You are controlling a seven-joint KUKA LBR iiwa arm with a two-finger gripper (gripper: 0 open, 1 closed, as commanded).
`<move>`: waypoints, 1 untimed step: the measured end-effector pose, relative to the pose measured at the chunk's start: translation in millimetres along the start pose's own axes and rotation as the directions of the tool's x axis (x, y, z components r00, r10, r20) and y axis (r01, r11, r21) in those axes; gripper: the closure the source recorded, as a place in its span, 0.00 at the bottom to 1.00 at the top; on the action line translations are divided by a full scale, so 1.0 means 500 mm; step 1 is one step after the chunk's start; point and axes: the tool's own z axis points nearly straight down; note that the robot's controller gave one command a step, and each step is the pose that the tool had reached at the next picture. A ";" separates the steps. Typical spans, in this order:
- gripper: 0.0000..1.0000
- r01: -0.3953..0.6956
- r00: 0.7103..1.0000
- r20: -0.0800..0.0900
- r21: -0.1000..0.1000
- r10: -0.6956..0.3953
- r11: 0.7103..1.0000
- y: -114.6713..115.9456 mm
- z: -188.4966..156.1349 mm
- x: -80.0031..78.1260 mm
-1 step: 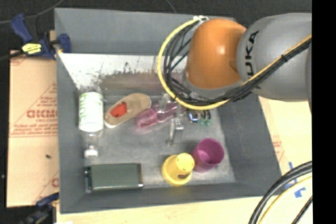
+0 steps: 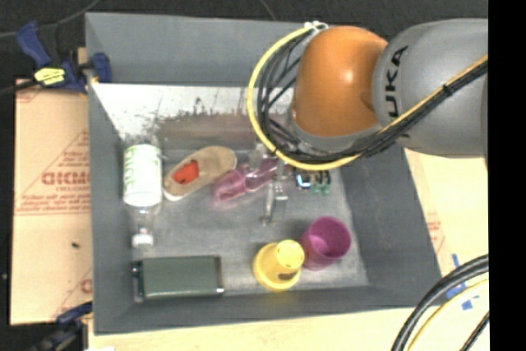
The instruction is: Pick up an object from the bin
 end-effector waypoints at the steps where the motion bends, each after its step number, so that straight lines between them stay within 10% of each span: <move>1: 0.00 0.079 0.997 0.000 0.001 -0.079 0.997 -0.044 0.141 -0.134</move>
Offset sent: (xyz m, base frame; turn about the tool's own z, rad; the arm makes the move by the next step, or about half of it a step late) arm 0.0614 -0.0253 -0.0421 -0.1898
